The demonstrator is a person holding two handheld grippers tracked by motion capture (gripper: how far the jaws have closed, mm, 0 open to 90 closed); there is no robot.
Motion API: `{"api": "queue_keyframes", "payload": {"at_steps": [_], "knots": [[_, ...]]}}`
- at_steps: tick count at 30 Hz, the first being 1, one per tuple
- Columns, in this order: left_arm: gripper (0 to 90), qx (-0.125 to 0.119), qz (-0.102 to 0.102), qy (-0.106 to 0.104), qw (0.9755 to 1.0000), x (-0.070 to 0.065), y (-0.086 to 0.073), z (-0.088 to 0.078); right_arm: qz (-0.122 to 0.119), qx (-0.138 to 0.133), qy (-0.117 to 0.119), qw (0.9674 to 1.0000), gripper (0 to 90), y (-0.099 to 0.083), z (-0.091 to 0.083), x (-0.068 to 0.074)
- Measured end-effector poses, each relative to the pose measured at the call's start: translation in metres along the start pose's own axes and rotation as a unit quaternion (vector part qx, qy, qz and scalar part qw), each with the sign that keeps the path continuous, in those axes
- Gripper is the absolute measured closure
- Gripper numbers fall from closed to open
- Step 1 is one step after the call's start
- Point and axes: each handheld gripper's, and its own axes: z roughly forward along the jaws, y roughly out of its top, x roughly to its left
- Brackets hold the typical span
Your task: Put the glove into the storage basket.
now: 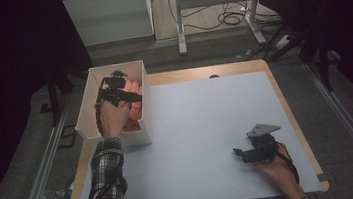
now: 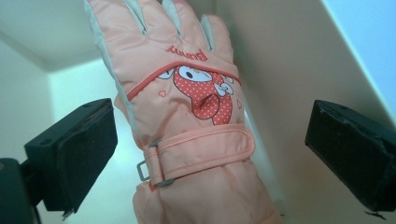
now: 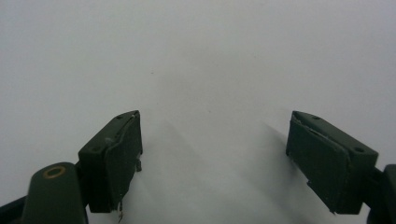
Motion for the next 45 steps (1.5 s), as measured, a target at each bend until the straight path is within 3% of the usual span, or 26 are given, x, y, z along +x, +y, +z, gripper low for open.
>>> {"api": "queue_keyframes", "payload": {"at_steps": [12,19,28,33,45], "knots": [[0.7,-0.035,-0.001,-0.023,0.9991,0.000,-0.001,-0.026,0.000,0.000,0.000,1.0000,18.7,0.000,0.000,0.000],[0.0,-0.061,0.000,-0.044,0.9972,-0.004,-0.003,-0.041,0.000,0.000,0.000,1.0000,18.6,0.000,0.000,0.000],[0.0,-0.086,0.033,-0.070,0.9933,-0.022,-0.003,-0.054,0.000,0.000,0.000,1.0000,18.6,0.000,0.000,0.000],[0.1,-0.097,0.069,-0.083,0.9895,-0.040,-0.004,-0.061,0.000,0.000,0.000,1.0000,18.6,0.000,0.000,0.000],[0.3,-0.122,0.135,-0.135,0.9741,-0.094,-0.017,-0.069,0.000,0.000,-0.001,1.0000,18.6,0.000,0.000,0.000]]}}
